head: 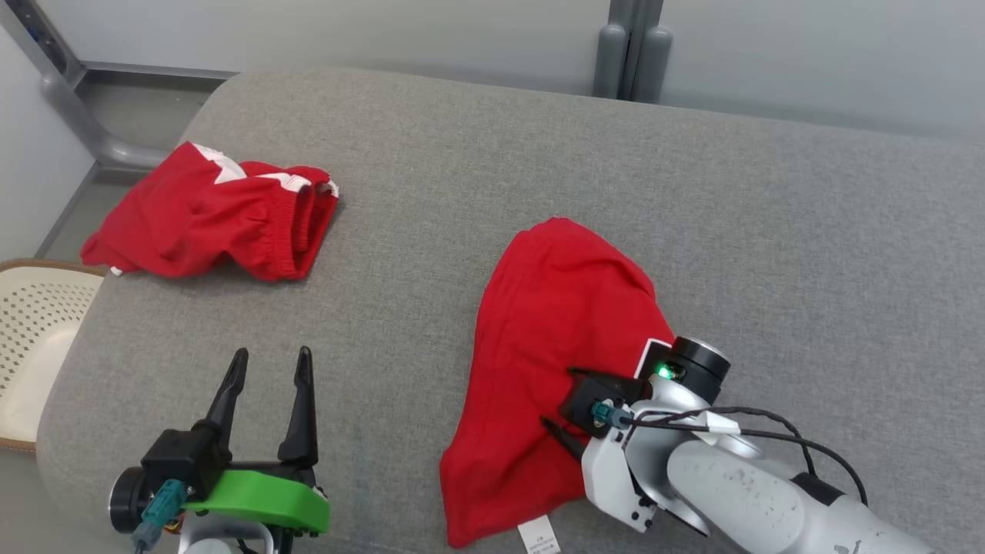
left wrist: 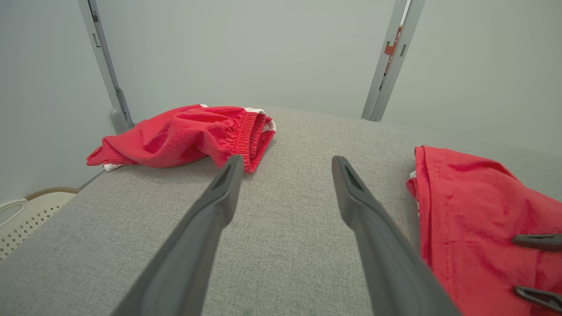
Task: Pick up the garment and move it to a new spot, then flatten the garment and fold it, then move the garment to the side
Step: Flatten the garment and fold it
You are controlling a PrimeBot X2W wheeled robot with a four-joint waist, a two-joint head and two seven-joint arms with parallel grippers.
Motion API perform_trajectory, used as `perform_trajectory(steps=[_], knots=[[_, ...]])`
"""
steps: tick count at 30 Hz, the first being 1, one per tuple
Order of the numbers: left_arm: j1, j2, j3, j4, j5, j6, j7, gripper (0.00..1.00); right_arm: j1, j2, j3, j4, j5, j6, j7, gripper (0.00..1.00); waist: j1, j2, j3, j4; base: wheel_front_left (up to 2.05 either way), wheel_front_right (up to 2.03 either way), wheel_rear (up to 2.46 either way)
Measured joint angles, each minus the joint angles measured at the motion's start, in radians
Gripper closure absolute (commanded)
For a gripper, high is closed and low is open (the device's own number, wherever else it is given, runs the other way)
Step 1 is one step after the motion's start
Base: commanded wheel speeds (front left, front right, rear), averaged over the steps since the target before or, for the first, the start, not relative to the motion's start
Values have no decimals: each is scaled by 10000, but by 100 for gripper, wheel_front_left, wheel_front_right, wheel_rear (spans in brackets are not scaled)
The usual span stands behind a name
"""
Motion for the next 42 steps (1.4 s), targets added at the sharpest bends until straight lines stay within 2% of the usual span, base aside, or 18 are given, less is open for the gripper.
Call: perform_trajectory(steps=[1,2,4,6,12,18,20,27,30,31,32,33,39,42], knots=[[1,-12,-12,6,0,0,0,0,-39,8,104,65,180,0,211,80,0,0,-7,21,0,0,0],[1,-27,-29,12,0,0,0,0,-107,25,251,188,410,0,596,100,0,0,-14,51,0,0,0],[1,-48,-46,17,0,0,0,0,-250,23,454,293,790,0,1014,100,0,0,-21,98,0,0,0],[4,-65,-36,19,-12,0,0,0,-444,13,433,255,1030,0,928,100,0,0,-25,141,0,0,0],[155,-77,215,-10,-6,0,0,0,-571,-130,-658,-98,1028,0,-370,100,0,0,-95,18,0,0,0],[187,-98,222,-54,48,0,0,0,220,-270,-2399,-848,867,0,-1891,100,0,0,-158,-323,0,0,0],[186,-100,178,-56,54,0,0,0,680,-324,-3258,-1126,805,0,-2291,100,0,0,-169,-455,0,0,0],[183,-109,157,-88,73,0,0,0,2977,-201,-6199,-1839,1124,0,-2911,100,0,0,-128,-818,0,0,0],[181,-102,151,-73,73,0,0,0,3665,-33,-6869,-1848,1162,0,-2961,100,0,0,-71,-927,0,0,0],[179,-96,144,-69,73,0,0,0,3777,8,-7024,-1837,1162,0,-2976,92,0,0,-55,-956,0,0,0],[177,-90,134,-63,73,0,0,0,3870,71,-7200,-1822,1149,0,-2993,38,0,0,-39,-998,0,0,0],[172,-81,117,-61,73,0,0,0,3937,148,-7321,-1822,1139,0,-3012,0,0,0,-25,-1034,0,0,0],[109,-36,92,-48,73,0,0,0,3971,347,-7806,-2660,658,0,-3058,0,0,0,18,-1207,0,0,0],[75,-36,40,-35,73,0,0,0,3885,230,-7568,-3135,399,0,-3060,0,0,0,8,-1194,0,0,0]])
